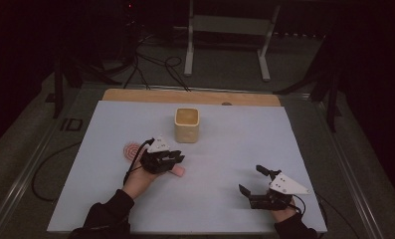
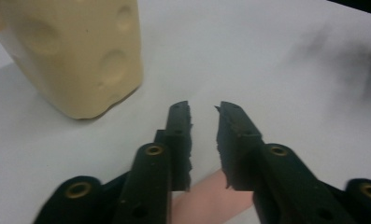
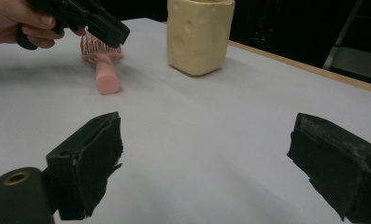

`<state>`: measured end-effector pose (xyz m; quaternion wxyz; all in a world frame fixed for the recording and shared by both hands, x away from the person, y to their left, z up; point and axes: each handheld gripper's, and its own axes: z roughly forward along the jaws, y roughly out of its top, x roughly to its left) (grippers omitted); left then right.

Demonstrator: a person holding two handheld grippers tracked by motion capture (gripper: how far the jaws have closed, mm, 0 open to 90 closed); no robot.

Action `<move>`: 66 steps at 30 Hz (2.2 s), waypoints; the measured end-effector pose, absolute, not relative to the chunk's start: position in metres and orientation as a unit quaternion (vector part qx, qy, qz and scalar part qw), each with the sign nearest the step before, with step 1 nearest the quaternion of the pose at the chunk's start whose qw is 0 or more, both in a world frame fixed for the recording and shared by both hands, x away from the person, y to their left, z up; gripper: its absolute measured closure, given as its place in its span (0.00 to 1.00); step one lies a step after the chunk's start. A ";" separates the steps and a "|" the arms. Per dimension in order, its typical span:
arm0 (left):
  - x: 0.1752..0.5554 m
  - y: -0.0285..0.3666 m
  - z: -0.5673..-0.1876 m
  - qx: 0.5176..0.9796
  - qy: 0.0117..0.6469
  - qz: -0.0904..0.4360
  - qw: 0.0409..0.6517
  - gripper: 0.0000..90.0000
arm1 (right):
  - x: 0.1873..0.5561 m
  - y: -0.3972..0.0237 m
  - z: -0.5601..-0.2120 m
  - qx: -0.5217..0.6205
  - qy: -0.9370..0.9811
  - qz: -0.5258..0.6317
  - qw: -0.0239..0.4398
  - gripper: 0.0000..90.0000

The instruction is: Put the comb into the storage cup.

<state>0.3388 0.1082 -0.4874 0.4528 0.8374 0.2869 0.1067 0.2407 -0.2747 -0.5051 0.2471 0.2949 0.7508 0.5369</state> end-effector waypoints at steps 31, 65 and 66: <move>0.353 0.091 -0.510 0.872 0.318 0.060 0.367 1.00 | 0.241 -0.274 -0.506 0.295 0.750 0.541 0.240 0.10; 0.321 0.116 -0.504 0.898 0.301 0.033 0.319 1.00 | 0.241 -0.274 -0.505 0.293 0.753 0.539 0.236 0.10; 0.320 0.118 -0.504 0.899 0.301 0.033 0.317 1.00 | 0.241 -0.274 -0.505 0.293 0.754 0.539 0.235 0.10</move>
